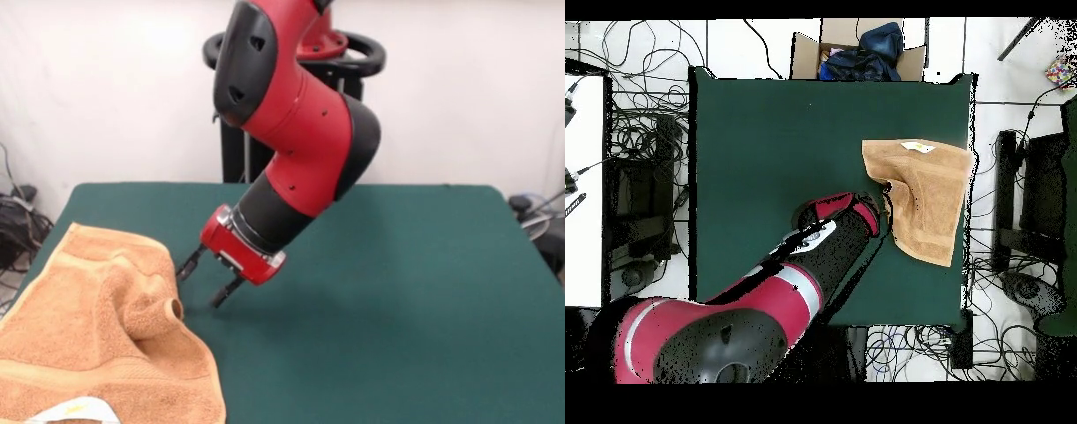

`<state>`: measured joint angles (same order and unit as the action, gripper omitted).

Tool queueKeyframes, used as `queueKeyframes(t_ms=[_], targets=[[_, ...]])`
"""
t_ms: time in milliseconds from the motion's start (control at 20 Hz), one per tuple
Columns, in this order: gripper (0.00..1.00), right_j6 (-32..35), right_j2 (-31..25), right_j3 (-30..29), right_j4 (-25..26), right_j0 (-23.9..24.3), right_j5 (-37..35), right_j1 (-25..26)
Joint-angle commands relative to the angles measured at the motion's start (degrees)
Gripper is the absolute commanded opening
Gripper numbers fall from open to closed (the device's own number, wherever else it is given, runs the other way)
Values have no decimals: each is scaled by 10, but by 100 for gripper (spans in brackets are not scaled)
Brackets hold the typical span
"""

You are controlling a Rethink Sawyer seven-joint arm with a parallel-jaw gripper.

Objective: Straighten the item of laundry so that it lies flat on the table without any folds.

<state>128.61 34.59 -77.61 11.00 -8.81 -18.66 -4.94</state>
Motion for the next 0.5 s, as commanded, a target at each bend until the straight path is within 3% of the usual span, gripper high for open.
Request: queueKeyframes(t_ms=[50, 500], targets=[[100, -19, -89, 55, 15, -1, -51, 32], [100, 9, -51, 81, 30, -23, -51, 73]])
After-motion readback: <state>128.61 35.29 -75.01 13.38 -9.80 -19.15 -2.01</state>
